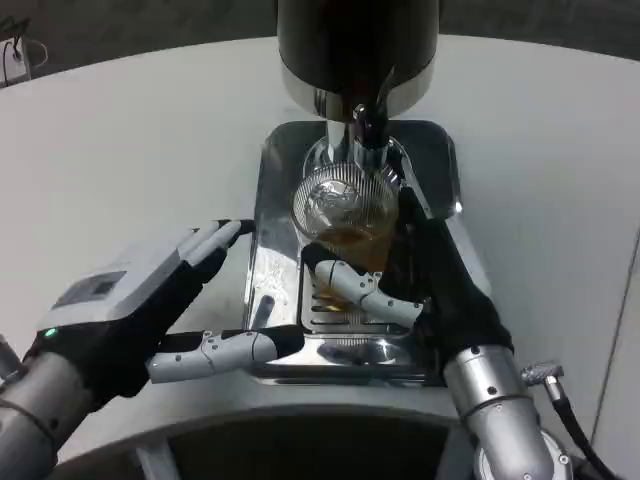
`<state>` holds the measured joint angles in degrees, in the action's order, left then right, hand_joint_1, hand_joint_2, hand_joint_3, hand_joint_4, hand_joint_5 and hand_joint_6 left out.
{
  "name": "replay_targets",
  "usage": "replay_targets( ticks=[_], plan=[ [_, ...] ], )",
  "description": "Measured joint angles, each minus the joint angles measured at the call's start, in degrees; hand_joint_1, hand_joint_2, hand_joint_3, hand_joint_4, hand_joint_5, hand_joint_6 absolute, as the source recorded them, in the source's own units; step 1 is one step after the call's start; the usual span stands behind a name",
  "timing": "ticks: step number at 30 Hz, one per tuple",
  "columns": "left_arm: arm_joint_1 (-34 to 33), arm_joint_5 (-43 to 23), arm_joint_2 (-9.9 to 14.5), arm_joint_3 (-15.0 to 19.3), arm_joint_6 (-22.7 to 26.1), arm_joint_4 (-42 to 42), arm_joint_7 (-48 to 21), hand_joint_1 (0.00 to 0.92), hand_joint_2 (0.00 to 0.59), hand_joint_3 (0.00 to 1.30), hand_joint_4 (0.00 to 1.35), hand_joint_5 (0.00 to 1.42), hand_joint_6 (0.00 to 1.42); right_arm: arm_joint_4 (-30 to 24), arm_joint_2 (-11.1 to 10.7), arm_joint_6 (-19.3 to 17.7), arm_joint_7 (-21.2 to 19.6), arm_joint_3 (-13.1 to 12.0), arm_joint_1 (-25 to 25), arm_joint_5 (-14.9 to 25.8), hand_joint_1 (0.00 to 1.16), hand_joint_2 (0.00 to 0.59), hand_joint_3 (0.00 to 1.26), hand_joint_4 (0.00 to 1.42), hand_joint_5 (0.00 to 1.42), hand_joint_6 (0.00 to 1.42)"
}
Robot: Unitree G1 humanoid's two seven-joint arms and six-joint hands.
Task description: Grasp the cup under the faucet to collect the drink, then remove the cup.
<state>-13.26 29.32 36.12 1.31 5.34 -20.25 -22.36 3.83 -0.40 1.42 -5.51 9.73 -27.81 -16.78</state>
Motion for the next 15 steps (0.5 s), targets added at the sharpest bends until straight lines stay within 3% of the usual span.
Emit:
replay_targets(
  ticks=[9,15],
  plan=[
    [0.0,0.0,0.0,0.0,0.3,0.0,-0.6,0.000,0.016,0.05,0.00,0.00,0.16,0.4,1.2,-0.3,-2.0,1.3,0.1,-1.6,0.76,0.229,0.00,0.06,0.15,0.09],
    [0.0,0.0,0.4,0.1,0.3,-0.5,-1.1,0.000,0.016,0.05,0.00,0.00,0.16,1.2,3.2,-0.2,-5.2,2.0,0.1,-3.2,0.76,0.229,0.00,0.05,0.15,0.08]
  ],
)
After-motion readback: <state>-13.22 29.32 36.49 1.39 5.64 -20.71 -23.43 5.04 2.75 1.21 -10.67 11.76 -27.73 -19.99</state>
